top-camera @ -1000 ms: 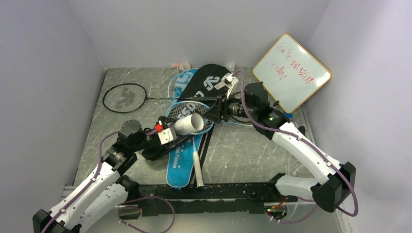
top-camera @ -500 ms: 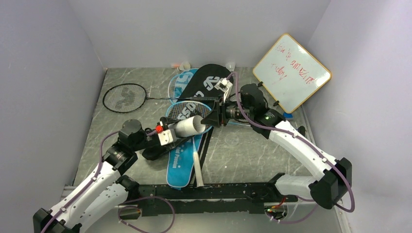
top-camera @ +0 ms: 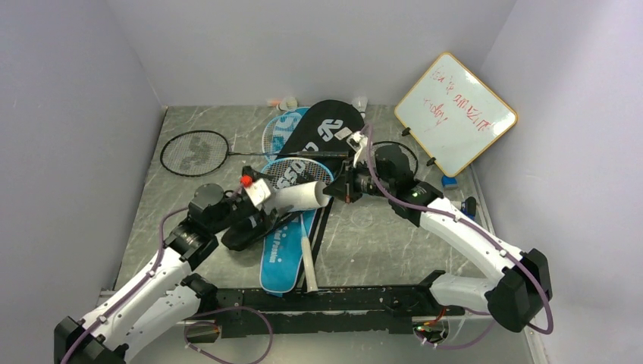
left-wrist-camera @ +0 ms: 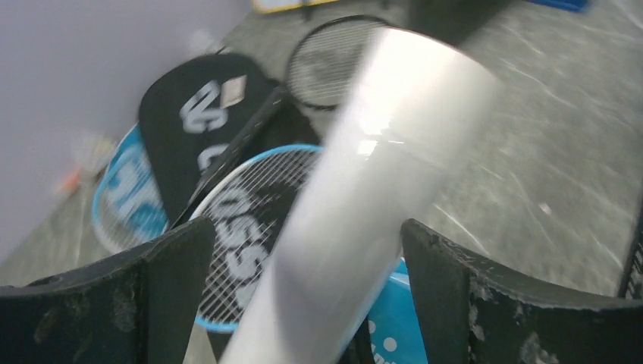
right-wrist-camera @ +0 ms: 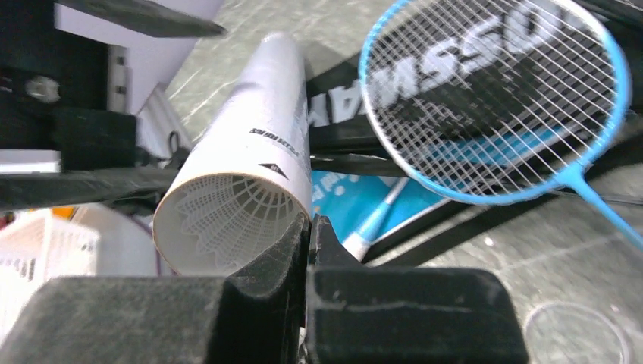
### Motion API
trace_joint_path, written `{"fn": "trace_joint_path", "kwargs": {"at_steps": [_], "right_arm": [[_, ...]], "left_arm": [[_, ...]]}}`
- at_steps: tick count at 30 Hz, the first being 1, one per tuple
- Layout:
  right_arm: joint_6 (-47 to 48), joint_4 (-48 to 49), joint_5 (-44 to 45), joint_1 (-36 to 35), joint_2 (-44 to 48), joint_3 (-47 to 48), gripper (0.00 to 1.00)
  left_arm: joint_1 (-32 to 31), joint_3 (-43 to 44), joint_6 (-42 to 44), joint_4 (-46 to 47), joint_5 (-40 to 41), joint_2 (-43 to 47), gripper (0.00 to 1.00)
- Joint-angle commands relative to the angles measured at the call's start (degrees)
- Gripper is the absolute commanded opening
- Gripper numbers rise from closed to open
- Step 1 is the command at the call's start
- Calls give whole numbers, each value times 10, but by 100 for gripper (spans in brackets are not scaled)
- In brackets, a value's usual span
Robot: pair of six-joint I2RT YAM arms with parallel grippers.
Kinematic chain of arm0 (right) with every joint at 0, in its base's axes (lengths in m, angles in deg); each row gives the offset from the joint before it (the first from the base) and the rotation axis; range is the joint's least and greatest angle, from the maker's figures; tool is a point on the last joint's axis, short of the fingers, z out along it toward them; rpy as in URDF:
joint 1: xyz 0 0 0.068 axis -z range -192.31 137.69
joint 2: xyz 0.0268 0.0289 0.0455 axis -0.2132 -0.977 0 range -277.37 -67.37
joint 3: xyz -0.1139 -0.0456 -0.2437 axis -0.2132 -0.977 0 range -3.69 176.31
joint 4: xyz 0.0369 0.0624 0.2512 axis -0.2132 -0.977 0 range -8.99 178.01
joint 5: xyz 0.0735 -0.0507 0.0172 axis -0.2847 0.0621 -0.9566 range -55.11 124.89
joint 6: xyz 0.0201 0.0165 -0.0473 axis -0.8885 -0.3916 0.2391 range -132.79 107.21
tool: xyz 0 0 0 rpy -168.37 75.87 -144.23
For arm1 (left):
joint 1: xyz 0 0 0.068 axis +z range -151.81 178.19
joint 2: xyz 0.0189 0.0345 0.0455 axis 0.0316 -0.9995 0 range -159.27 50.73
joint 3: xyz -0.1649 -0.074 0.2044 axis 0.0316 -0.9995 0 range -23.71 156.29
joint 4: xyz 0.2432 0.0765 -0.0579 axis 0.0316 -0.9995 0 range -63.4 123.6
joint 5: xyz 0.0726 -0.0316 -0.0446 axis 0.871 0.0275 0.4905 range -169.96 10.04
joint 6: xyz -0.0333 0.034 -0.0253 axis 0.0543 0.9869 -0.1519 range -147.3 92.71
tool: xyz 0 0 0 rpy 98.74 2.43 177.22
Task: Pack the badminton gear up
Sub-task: Adjust the shuttle tube, then pick up the shuttlecock at the center of the board.
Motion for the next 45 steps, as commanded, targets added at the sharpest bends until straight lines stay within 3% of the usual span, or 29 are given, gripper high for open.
{"fn": "trace_joint_path", "kwargs": {"at_steps": [1,3,11,20,29,34,38,45], "right_arm": [[-32,43,74,0,35,-65,0],[-39,67,85,0,50,-102,0],[-30,133,119,0,92,-188,0],[-12,136,123,-1,113,-202,0],[-15,153,105,0,113,-205,0],[-16,167,102,0,104,-207,0],[-12,179,98,0,92,-203,0],[0,188,106,0,70,-195,0]], "left_arm": [[4,62,-254,41,278,-27,96],[5,127,-291,-12,325,-73,96],[12,395,-347,-196,332,-361,95],[96,575,-431,-198,309,-577,81],[104,751,-454,-205,380,-755,83],[106,792,-458,-169,399,-827,83],[106,835,-456,-147,425,-878,76],[109,885,-445,-76,442,-963,81]]}}
